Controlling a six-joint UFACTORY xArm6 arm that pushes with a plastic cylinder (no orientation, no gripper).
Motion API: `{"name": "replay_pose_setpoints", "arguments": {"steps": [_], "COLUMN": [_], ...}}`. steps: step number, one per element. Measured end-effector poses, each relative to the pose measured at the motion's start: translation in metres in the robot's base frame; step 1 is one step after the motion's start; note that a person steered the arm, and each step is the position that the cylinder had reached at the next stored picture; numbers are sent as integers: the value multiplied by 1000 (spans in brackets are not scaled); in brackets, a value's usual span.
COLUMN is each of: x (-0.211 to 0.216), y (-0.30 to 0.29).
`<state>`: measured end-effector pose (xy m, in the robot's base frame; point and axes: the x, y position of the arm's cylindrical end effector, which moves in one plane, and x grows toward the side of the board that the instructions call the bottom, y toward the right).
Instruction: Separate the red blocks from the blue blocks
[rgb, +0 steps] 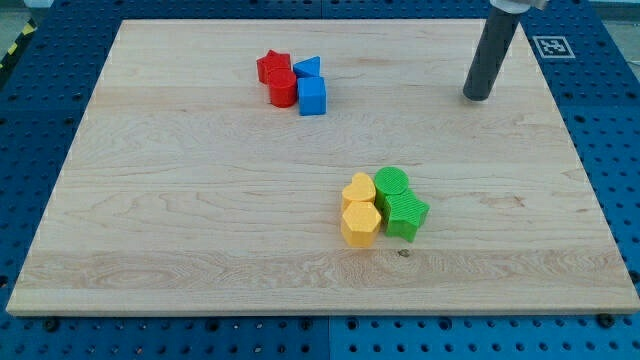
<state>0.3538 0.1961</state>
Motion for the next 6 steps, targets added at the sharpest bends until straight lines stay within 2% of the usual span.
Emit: {"name": "replay_pose_setpoints", "arguments": {"steps": [1,2,4,5,6], "x": [-2,-26,-72,-72,-60], "y": [-22,-66,-183,-219,-212]}}
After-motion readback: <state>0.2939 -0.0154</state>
